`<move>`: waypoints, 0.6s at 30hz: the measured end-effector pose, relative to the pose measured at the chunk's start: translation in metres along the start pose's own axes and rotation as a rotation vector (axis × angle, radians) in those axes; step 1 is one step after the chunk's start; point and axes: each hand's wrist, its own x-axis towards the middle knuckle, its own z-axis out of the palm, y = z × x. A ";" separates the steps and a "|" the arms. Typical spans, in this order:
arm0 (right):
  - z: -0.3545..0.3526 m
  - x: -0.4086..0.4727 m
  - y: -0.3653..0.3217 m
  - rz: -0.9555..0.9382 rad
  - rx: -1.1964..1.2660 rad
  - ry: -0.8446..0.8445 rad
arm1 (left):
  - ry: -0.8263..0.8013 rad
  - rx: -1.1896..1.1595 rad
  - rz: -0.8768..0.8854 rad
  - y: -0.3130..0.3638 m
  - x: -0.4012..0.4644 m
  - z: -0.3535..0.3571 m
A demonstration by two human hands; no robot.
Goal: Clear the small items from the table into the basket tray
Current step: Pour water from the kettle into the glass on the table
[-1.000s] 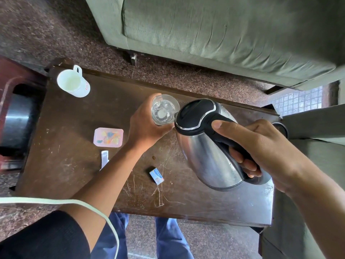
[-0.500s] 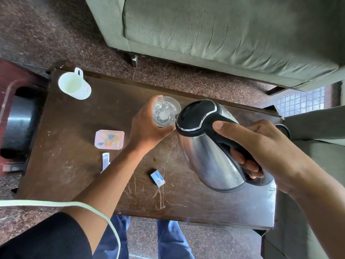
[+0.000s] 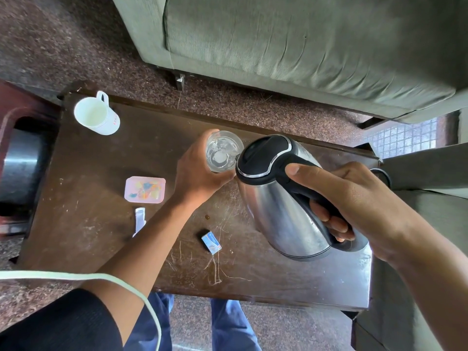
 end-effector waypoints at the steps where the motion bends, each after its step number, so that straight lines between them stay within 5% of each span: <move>1: 0.000 0.000 0.000 0.000 -0.002 0.000 | -0.006 -0.006 -0.001 0.001 0.000 0.000; 18: -0.003 0.003 0.003 0.014 0.010 0.004 | -0.043 -0.024 -0.022 0.010 0.000 0.002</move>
